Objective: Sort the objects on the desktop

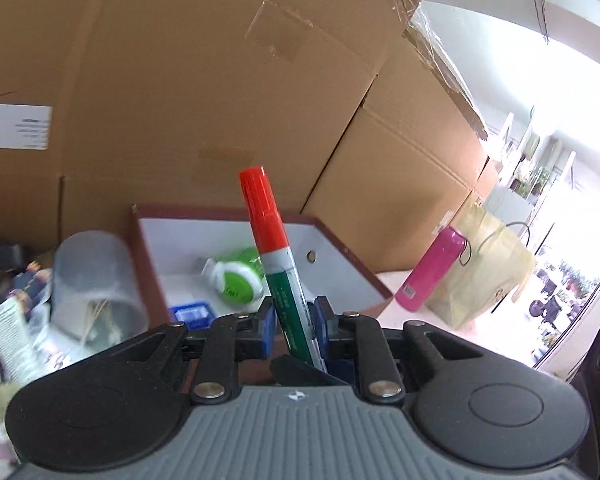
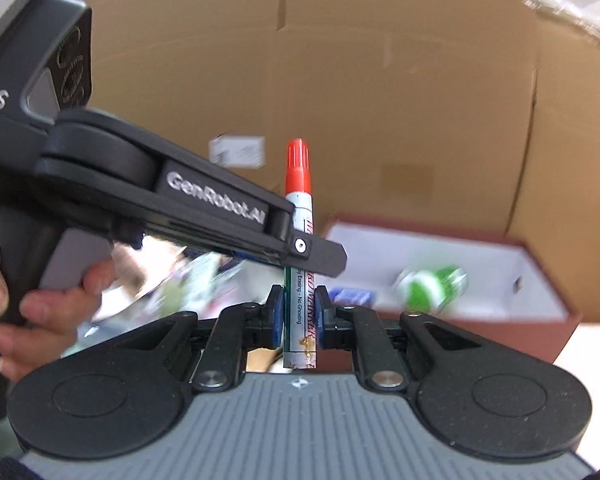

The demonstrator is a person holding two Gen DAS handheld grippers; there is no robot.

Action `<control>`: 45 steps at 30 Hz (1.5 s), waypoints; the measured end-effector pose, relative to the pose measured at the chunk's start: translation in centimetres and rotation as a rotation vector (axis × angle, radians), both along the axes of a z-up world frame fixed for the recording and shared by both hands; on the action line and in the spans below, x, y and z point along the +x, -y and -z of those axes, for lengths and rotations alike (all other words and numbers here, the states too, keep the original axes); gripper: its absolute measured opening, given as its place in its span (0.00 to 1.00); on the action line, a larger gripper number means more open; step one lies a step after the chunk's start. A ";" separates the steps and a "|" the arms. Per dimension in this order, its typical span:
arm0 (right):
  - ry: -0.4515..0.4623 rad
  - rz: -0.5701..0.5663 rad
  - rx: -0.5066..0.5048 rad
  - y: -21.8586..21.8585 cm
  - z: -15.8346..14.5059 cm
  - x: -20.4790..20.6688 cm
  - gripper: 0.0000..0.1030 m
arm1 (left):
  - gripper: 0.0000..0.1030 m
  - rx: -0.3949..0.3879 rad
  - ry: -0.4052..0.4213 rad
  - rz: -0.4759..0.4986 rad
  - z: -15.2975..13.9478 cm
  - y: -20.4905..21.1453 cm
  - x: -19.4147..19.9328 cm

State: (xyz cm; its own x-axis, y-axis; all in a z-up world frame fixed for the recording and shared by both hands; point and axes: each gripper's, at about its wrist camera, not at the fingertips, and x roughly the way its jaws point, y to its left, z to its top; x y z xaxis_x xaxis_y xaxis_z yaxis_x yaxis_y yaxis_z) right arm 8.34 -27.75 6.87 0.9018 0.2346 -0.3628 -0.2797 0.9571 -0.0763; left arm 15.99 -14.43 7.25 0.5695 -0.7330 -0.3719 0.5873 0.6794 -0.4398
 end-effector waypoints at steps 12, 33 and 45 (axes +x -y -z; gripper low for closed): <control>-0.061 0.022 0.051 4.0 2.5 10.9 0.13 | 0.19 -0.035 -0.155 -0.056 3.0 3.4 8.8; -0.153 0.114 -0.017 5.9 5.9 15.2 0.58 | 1.00 0.035 0.062 -0.058 2.3 5.0 6.7; -0.083 0.159 -0.042 5.5 5.3 12.2 0.93 | 1.00 0.098 0.082 -0.115 1.4 3.6 3.7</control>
State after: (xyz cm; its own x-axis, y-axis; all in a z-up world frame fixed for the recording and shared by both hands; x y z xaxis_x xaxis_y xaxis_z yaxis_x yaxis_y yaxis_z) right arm 20.51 -33.30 1.57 0.8928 0.0748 -0.4442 -0.1325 0.9861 -0.1003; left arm 19.72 -18.04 5.87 0.6785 -0.6241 -0.3874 0.5347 0.7813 -0.3221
